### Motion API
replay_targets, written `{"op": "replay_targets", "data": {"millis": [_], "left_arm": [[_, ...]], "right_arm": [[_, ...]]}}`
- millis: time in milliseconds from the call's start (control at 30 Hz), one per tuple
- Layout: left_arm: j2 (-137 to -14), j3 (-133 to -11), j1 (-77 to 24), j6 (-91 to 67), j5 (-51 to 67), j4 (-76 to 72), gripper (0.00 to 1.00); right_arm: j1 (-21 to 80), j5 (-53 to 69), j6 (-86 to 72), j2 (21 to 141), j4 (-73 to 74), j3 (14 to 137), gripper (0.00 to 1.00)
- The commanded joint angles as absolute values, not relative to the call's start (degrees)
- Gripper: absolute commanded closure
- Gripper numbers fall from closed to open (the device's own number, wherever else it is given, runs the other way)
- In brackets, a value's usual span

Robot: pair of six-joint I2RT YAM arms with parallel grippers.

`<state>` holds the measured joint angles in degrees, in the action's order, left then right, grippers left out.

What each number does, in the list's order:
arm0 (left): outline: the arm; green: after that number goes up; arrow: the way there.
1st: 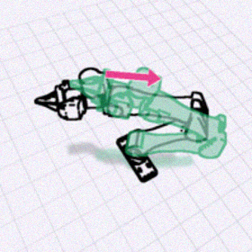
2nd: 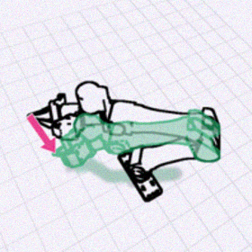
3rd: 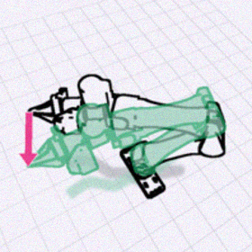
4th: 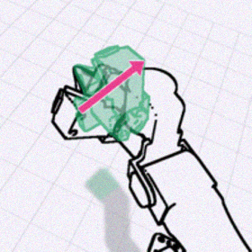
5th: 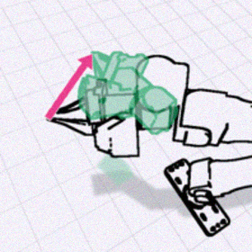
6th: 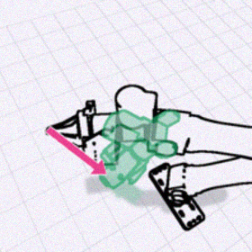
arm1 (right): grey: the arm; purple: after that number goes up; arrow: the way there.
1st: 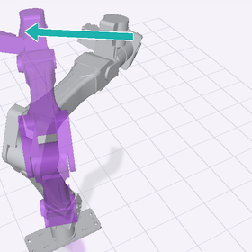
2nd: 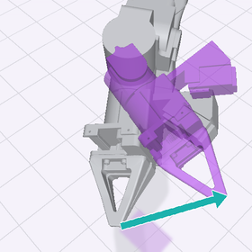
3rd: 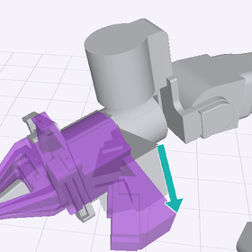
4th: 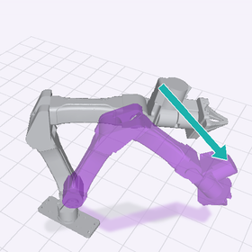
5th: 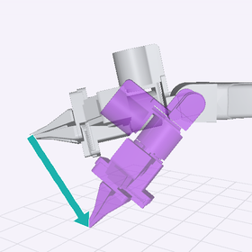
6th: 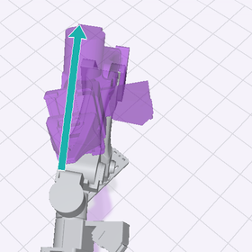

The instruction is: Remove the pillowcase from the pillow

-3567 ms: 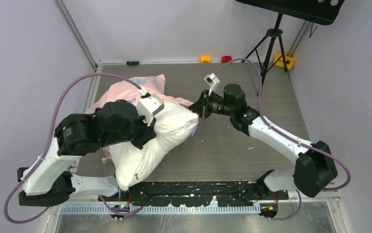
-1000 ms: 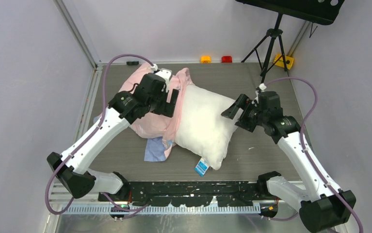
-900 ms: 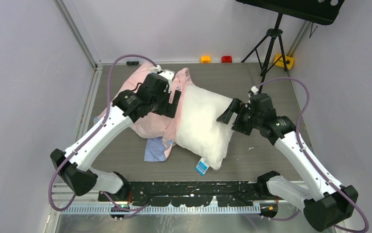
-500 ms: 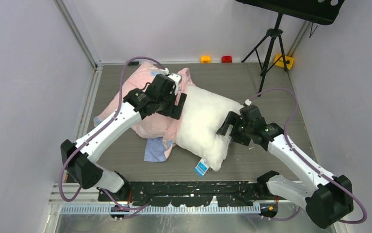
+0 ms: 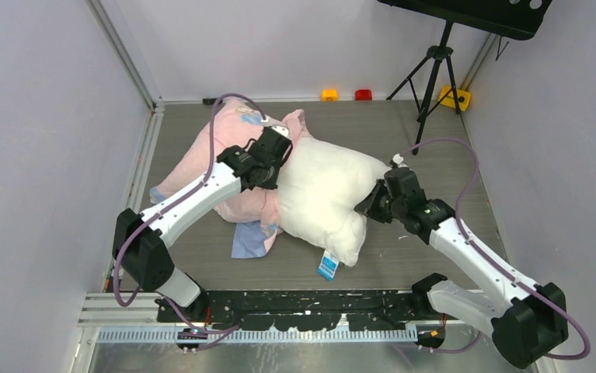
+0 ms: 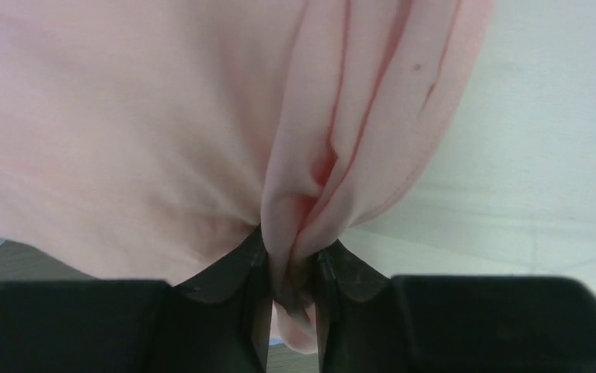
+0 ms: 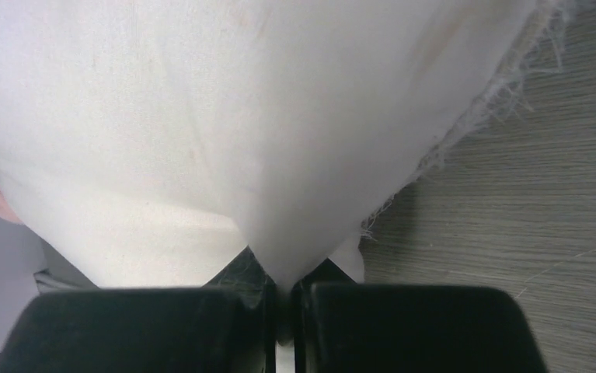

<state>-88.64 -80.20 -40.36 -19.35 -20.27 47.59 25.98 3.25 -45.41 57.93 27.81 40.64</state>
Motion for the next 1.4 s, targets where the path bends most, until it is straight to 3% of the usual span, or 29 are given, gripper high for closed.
{"op": "replay_targets", "data": {"millis": [0,133,333,533,633,667,767,833,967,1100,1267,1367], "left_arm": [[-83.19,-75.04,-34.66,-23.43,-31.28,47.66,0.79],[-73.41,-65.15,-21.96,-27.24,-20.6,40.55,0.88],[-61.31,-55.82,-5.56,-35.44,-9.43,34.42,0.9],[-61.65,-57.42,-3.62,-34.63,-3.9,36.22,0.89],[-61.64,-58.26,-3.65,-32.33,4.09,35.18,0.82],[-61.47,-58.98,-3.64,-31.07,7.62,35.15,0.77],[-60.38,-62.98,-3.61,-28.07,13.87,38.23,0.5],[-59.11,-65.61,-3.66,-27.36,14.21,40.89,0.39],[-56.72,-68.99,-3.73,-27.27,18.6,44.26,0.21],[-54.83,-69.72,-10.44,-33.86,17.4,45.08,0.25],[-55.68,-71.3,-39.5,-35.33,-10.98,43.81,0.19],[-61.0,-73.98,-46.52,-36.22,-17.51,46.79,0.15]], "right_arm": [[25.45,-14.51,-43.01,52.32,34.97,43.46,1.0],[25.2,-31.86,-43.7,45.84,39.61,44.6,1.0],[24.92,-46.76,-45.43,36.69,43.73,45.4,1.0],[24.94,-43.01,-43.49,35.62,42.73,46.24,1.0],[24.96,-34.32,-39.05,36.17,39.74,46.64,0.99],[24.93,-31.12,-37.32,36.56,39.05,47.12,0.89],[24.94,-23.25,-32.74,38.51,40.41,51.91,0.4],[24.91,-20.39,-29.85,39.93,42.94,56.32,0.25],[24.96,-16.85,-26.29,42.24,46.64,63.68,0.15],[24.9,-12.82,-25.46,44.05,48.96,67.91,0.12],[25.23,6.71,-22.95,52.73,54.14,70.21,0.12],[28.39,2.94,-23.03,58.43,57.45,68.8,0.11]]}}
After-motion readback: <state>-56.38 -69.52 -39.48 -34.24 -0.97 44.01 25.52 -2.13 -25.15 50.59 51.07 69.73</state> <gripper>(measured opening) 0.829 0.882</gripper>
